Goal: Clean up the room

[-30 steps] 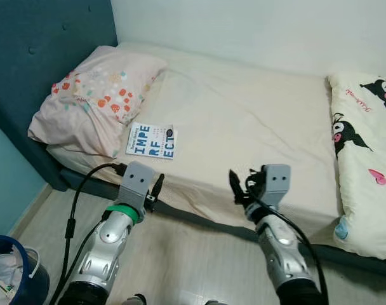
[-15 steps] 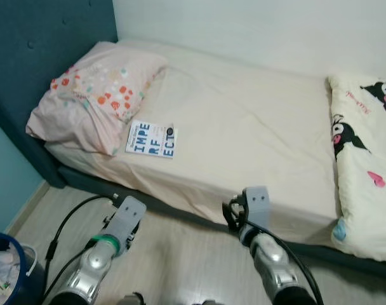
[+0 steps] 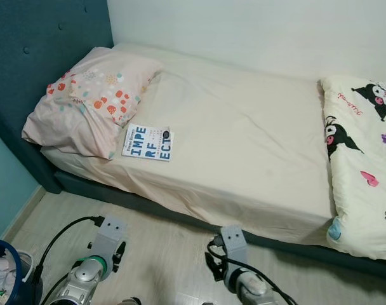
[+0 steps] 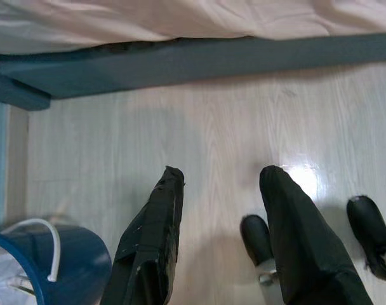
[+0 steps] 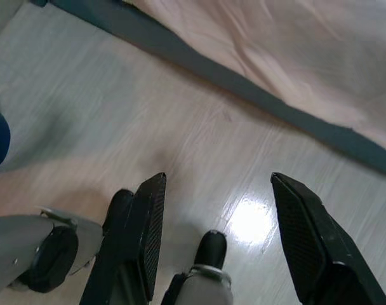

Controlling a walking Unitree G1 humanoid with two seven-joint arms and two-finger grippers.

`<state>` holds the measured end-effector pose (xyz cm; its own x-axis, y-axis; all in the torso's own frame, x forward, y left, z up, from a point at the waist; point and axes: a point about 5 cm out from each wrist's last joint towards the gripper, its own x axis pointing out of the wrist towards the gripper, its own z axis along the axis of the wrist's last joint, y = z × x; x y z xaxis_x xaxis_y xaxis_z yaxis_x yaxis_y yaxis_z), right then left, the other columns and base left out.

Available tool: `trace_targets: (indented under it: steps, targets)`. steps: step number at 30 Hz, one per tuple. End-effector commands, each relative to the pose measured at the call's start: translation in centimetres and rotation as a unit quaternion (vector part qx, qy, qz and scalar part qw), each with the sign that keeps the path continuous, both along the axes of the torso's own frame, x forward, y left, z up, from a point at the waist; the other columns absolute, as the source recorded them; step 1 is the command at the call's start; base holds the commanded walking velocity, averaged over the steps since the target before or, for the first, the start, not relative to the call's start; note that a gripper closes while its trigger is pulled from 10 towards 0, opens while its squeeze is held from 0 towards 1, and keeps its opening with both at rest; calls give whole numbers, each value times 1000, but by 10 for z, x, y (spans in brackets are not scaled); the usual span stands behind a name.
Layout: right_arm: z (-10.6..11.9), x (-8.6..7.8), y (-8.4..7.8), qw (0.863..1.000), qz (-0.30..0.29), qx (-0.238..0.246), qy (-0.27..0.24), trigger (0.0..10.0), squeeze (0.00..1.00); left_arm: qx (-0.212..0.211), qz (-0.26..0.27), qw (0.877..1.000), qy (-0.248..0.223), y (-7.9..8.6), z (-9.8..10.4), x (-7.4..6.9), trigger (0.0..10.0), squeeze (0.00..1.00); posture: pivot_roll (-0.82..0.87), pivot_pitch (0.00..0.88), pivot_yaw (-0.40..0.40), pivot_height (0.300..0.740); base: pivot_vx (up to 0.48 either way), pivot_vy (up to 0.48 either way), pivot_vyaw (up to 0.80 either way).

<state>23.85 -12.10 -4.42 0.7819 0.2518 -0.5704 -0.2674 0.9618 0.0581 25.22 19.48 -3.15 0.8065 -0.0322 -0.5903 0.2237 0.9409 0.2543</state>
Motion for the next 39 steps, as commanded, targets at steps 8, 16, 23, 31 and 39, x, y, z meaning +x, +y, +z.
trace_targets:
  steps: [8,16,23,31,39]
  targets:
    - [0,1,-4,999,-34,-7,-12,10000,0,35,-11,999,-19,3,1,1,10000,0,11,0,18,740,0,0,0]
    - [4,7,-12,998,-63,-4,-22,10000,0,0,15,1000,-25,2,3,4,10000,0,18,0,3,740,0,0,0]
    - [12,19,-27,993,-110,8,-34,10000,0,2,3,999,-34,-5,5,7,10000,0,10,0,6,740,0,0,0]
    - [10,15,-19,995,-95,16,-33,10000,0,0,12,999,-40,-5,5,8,10000,0,19,0,-7,740,0,0,0]
    - [11,17,-17,997,-75,13,-34,10000,0,5,3,999,-38,-9,4,7,10000,0,17,0,-12,740,0,0,0]
